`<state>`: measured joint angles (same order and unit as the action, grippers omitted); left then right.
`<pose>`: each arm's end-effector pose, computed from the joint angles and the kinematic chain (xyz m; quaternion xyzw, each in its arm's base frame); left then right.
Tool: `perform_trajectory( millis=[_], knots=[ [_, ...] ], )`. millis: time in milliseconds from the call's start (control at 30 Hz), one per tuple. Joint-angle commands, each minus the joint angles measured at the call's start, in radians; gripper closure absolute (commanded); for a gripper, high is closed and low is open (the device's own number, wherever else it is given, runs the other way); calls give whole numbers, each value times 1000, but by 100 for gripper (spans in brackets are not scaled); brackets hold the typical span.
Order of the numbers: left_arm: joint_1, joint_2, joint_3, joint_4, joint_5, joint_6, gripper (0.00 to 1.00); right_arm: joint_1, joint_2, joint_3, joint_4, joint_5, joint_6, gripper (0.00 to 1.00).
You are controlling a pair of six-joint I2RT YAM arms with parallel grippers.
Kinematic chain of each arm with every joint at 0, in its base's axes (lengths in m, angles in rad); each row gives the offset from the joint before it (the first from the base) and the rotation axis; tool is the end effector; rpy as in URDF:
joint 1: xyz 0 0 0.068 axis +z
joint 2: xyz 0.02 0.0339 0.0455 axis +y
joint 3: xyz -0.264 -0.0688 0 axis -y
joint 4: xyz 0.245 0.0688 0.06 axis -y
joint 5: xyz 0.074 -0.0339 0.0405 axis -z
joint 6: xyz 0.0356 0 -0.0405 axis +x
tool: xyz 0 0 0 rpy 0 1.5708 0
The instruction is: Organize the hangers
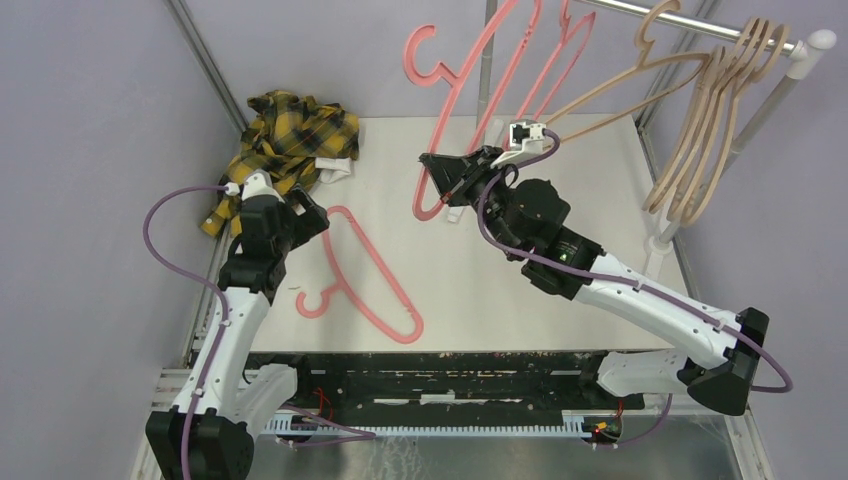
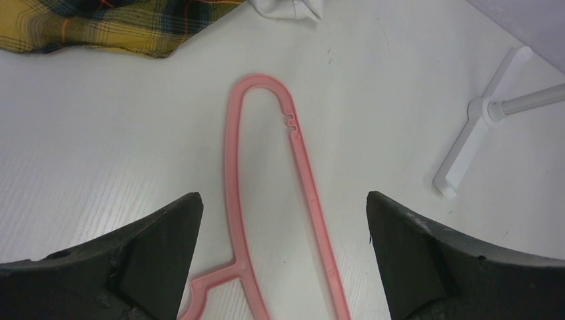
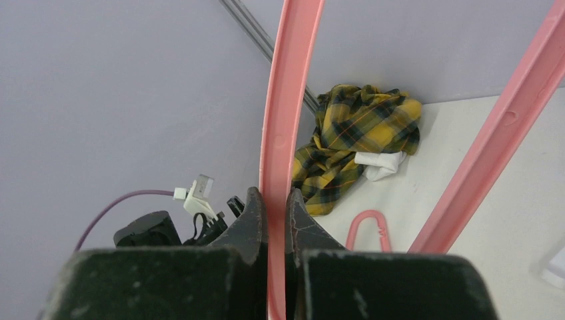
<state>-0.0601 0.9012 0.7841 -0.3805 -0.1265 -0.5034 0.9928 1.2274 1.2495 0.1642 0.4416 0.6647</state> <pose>0.2024 -0.0077 0.2993 -0.2201 0.8296 -0.0897 0.5052 0.1652 0.2254 0.4472 0.0646 0.6419 0.4592 0.6106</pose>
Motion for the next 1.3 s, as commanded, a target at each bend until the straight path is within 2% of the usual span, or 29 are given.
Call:
perform_trajectory(
  millis=[0, 167, 333, 467, 800, 1000, 1267],
  knots=[
    [6, -1, -1, 30, 23, 48, 1, 3, 5, -56, 157, 39, 121, 99],
    [6, 7, -15, 35, 33, 58, 1, 3, 45, -36, 171, 8, 161, 100],
    [6, 11, -16, 38, 46, 60, 1, -21, 49, -32, 182, 88, 144, 99],
    [7, 19, -18, 43, 50, 62, 1, -121, 65, -24, 176, 45, 231, 99],
    [7, 24, -23, 49, 46, 66, 1, -371, 206, 146, 137, -248, 379, 99],
    [7, 31, -25, 52, 50, 68, 1, -466, 248, 177, 166, -322, 456, 100],
    [8, 34, -28, 49, 50, 72, 1, -593, 277, 125, 297, -338, 660, 99]
  ],
)
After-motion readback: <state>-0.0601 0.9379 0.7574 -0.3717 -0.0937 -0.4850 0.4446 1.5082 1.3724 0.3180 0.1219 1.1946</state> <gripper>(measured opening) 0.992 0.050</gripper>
